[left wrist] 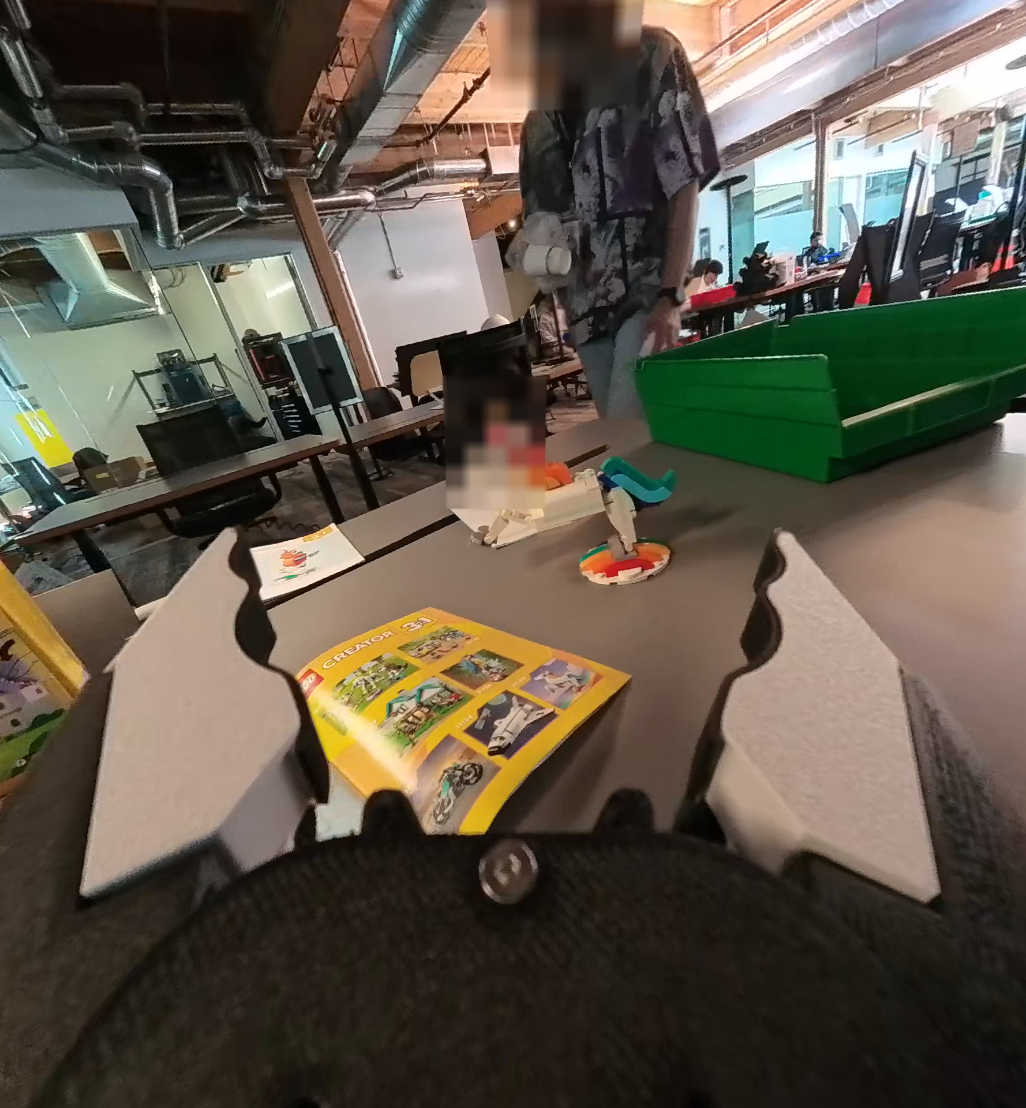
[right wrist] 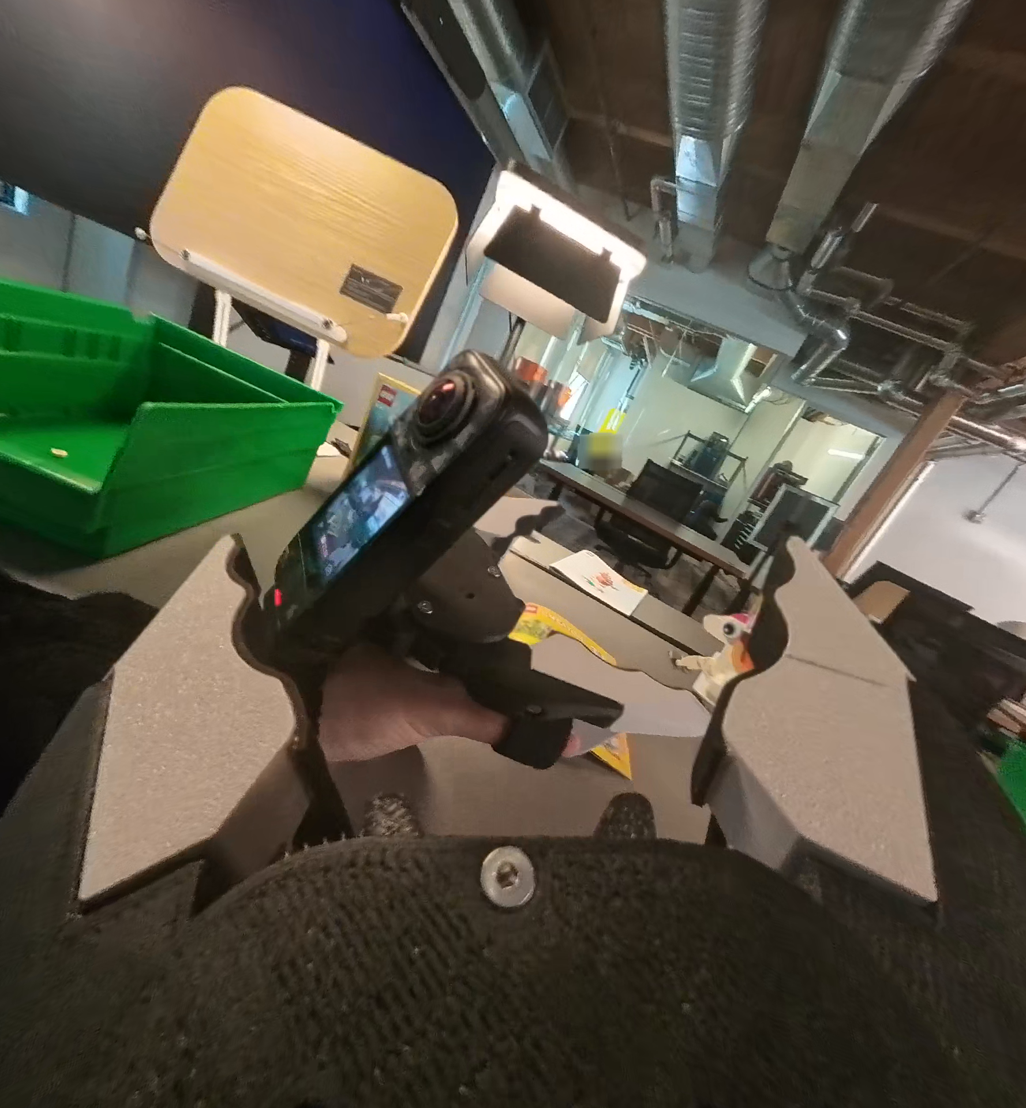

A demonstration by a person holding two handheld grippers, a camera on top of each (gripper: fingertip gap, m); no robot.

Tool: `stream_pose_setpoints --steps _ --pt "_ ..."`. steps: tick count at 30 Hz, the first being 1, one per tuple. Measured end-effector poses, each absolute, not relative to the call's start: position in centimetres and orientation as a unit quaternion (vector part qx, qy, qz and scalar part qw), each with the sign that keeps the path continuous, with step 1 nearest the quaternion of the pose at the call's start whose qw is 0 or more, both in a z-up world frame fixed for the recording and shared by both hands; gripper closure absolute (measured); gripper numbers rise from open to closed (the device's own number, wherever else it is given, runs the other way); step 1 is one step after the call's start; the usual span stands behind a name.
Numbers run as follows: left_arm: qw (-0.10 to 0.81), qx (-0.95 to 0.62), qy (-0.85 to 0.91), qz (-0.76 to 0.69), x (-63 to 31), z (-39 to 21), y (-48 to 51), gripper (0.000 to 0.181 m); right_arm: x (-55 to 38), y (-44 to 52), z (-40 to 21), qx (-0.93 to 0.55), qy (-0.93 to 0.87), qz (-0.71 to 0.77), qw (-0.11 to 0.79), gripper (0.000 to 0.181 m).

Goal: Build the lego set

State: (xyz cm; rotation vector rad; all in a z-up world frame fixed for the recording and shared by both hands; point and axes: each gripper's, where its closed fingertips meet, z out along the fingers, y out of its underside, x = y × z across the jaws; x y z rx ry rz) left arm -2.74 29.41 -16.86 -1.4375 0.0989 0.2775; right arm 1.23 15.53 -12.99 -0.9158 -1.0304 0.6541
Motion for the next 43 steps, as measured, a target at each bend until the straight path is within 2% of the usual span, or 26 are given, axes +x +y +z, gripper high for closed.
stream_pose_setpoints --steps 9,28,43 --pt "0.744 -0.653 0.049 0.132 -2.6 -16.8 29.4 0.024 0.8 16.7 -13.8 -0.425 -0.480 0.237 0.730 0.022" --pt "0.730 -0.666 0.040 0.148 -3.6 -17.4 29.6 0.024 0.3 17.3 -14.9 -0.479 -0.495 0.230 0.687 0.022" --pt "0.643 -0.721 0.086 0.245 -4.5 -19.9 29.9 0.024 1.3 18.7 -15.3 -0.529 -0.479 0.285 0.640 0.022"
